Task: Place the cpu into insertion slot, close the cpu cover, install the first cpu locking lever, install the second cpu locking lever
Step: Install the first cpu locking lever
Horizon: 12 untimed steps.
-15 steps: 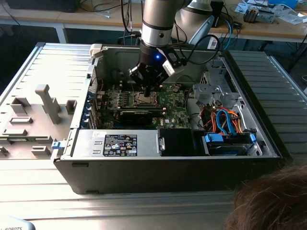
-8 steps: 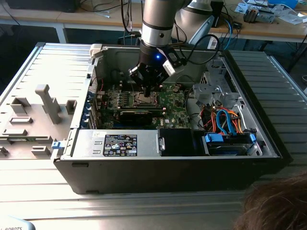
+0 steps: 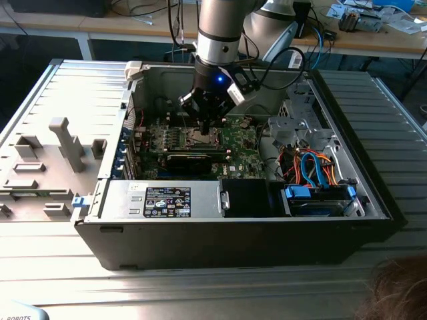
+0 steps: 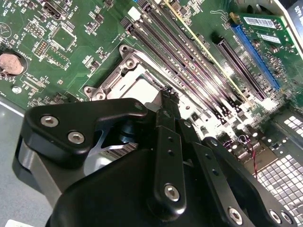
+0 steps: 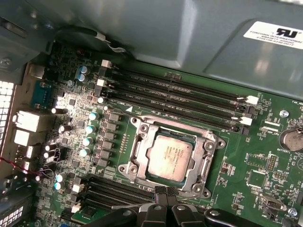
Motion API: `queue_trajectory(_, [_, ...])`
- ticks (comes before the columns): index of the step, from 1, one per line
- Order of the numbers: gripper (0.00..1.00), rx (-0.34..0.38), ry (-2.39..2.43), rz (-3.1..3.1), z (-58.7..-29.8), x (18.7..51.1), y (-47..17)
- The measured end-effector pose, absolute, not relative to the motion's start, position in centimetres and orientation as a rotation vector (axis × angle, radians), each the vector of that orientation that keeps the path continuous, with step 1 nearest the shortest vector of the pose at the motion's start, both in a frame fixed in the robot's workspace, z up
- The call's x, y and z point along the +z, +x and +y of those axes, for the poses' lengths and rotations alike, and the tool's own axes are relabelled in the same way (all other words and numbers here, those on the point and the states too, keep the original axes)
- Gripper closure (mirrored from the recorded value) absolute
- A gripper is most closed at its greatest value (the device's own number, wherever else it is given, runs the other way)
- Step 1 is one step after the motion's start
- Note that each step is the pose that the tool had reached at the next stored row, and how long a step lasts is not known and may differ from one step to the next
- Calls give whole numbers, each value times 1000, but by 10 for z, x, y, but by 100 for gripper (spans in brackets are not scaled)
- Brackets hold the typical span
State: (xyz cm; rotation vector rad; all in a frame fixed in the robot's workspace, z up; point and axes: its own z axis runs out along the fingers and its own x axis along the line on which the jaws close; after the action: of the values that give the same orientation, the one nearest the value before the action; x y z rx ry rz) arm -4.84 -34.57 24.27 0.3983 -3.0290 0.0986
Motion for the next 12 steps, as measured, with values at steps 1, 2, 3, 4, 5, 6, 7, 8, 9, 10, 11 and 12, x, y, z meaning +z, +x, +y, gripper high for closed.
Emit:
queue_trajectory(1, [89,99,403,-3029,-346,243,-48])
queue_trajectory(2, [89,99,406,-3028,-346,243,-48])
queue_trajectory(3, [89,99,410,-3028,-346,243,-48])
queue_trajectory(4, [89,99,414,-3027,-346,243,-48])
queue_trajectory(5, [89,99,418,-3027,-346,243,-48])
queue_trajectory(6, [89,99,421,-3026,-346,243,-48])
queue_trajectory(7, [89,100,426,-3026,-346,243,-48])
queue_trajectory(8, [89,100,430,-3025,-346,243,-48])
queue_trajectory(9, [89,100,432,-3025,-346,243,-48])
queue_trajectory(10, [89,100,434,-3025,-346,243,-48])
queue_trajectory(11, [89,100,436,-3025,-346,243,-48])
queue_trajectory(12, [89,100,439,-3024,-346,243,-48])
